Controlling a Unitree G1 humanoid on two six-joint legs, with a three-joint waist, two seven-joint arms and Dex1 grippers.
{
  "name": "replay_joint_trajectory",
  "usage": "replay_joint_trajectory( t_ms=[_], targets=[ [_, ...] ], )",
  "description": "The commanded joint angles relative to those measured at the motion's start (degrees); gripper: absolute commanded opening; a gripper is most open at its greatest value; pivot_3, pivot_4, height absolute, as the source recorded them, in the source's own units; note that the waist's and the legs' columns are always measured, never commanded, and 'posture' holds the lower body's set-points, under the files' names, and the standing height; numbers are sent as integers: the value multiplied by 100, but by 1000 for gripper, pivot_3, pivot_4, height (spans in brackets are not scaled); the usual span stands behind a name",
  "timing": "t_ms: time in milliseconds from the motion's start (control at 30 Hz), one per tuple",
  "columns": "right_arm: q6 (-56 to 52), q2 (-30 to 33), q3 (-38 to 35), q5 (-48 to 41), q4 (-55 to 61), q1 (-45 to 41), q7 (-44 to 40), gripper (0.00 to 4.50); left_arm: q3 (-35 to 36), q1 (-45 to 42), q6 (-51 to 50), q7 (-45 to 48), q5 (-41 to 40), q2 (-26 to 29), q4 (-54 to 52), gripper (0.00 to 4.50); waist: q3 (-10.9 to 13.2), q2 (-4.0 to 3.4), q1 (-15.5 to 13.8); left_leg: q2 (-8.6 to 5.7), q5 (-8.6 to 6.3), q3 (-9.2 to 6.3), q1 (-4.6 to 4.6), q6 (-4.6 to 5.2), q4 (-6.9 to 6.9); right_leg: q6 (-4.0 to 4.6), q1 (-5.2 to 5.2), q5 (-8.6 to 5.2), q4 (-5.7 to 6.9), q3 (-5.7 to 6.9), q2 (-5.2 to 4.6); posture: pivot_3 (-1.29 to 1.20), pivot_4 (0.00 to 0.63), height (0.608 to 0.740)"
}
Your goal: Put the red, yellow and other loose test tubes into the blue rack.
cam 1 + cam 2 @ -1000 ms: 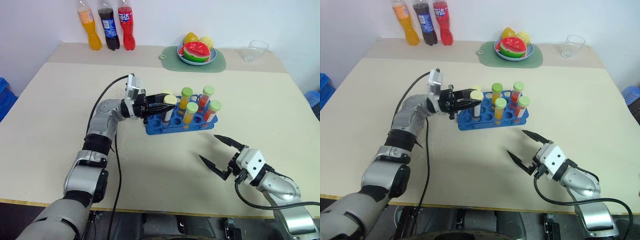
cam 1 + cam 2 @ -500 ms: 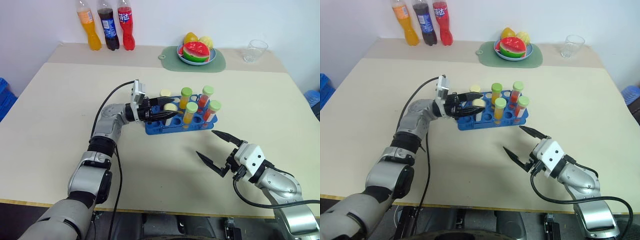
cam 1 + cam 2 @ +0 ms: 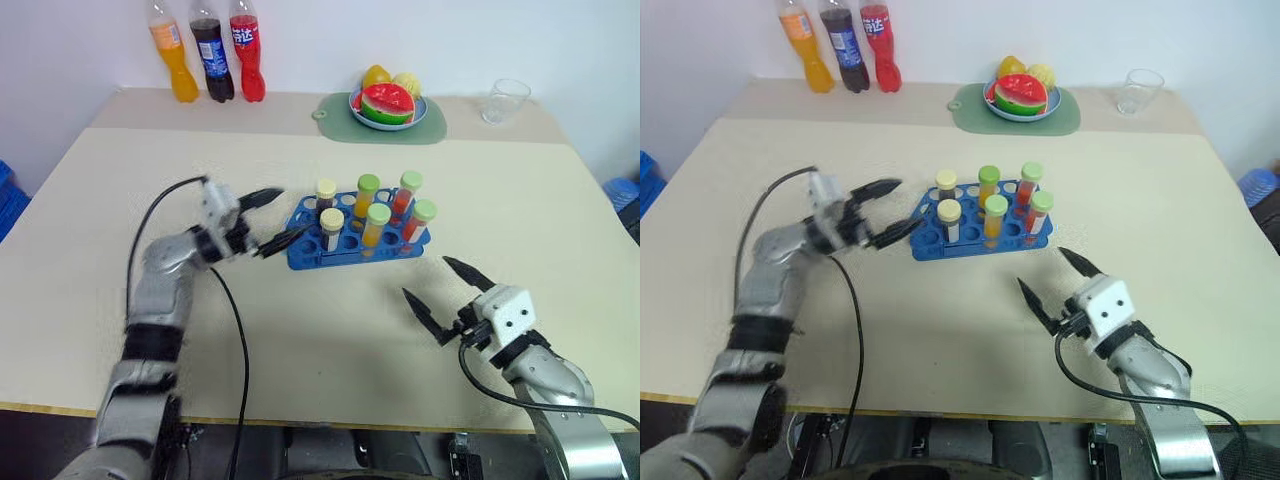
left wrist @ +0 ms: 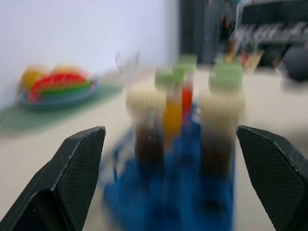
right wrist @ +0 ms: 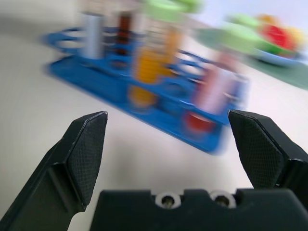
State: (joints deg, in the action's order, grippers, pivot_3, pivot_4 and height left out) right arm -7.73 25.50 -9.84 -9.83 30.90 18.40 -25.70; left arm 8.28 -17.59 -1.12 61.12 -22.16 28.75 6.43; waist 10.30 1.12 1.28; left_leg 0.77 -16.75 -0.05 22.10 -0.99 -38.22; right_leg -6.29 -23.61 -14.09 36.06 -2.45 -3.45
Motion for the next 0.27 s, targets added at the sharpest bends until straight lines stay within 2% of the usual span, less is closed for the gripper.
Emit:
replay_joint_trajectory(
  t_ms=[33,133,267],
  targets=[
    [-18,48,-455,-203,161,171,-11,4433,509,760,-559,-191,-451,400,-1186,4479,1,1,-60,3,0,-1,1,0,0,1,0,-1,0,3,-1,0,150,740],
    [-43,115,-640,-357,141,341,-188,4433,731,1267,-875,-276,-695,617,-1564,4479,0,-1,-201,-3,1,-6,-14,-1,-9,25,26,-13,-1,13,-14,0,150,740],
    [-90,336,-730,-503,-5,359,-526,4433,850,1648,-1253,-468,-793,788,-1768,4479,-1,0,-186,-3,-1,7,-67,-1,-5,45,72,-29,-9,7,-17,0,150,740]
  ],
)
